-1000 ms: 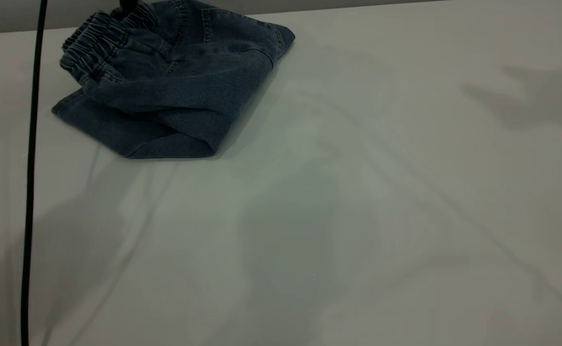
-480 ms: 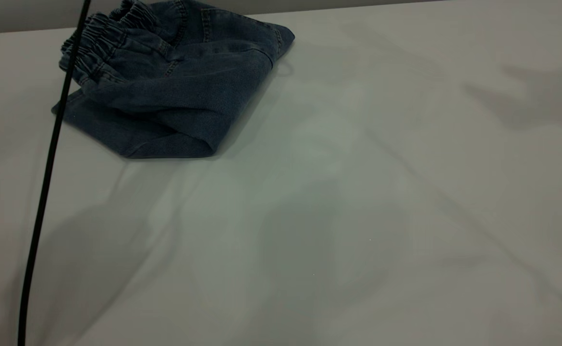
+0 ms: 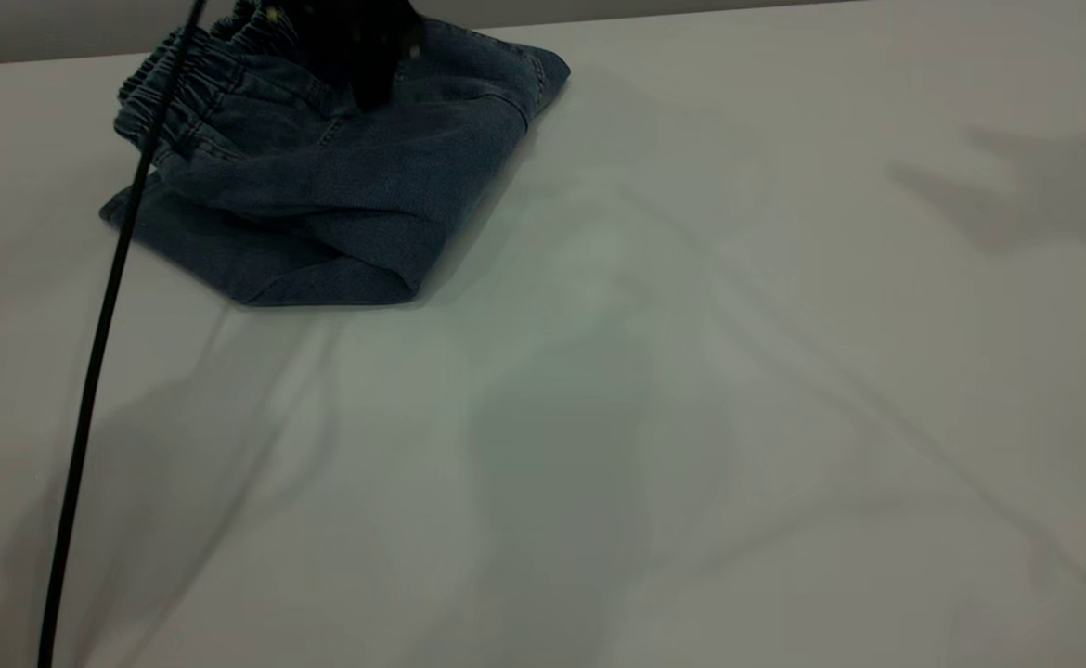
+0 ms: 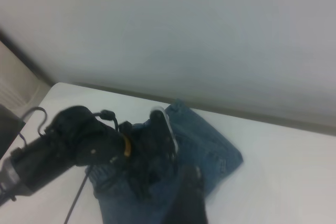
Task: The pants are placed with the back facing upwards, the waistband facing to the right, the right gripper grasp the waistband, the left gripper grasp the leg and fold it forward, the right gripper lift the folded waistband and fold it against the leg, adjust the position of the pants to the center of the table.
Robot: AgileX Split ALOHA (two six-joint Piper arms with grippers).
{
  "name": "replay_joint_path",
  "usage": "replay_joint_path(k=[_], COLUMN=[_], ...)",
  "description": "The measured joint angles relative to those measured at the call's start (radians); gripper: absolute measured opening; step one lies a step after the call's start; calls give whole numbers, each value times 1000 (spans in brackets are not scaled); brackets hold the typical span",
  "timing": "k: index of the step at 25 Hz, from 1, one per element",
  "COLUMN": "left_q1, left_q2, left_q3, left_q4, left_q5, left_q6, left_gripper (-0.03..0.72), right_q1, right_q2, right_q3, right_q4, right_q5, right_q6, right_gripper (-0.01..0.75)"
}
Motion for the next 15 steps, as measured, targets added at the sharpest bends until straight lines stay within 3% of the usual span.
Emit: replay_joint_path(k=[9, 15], left_q1=[-1, -2], left_q2=[87, 88], left_q3=[-3, -6], left_q4=[0, -46], left_q5=[-2, 8], left_q6=[94, -20], left_gripper=[453, 452], right_q1=[0, 0], right_q2=[0, 0], right_q3=[0, 0], right_q4=[2, 1], right_q5=[1, -1], right_q6=[0, 0], right_gripper=[584, 584])
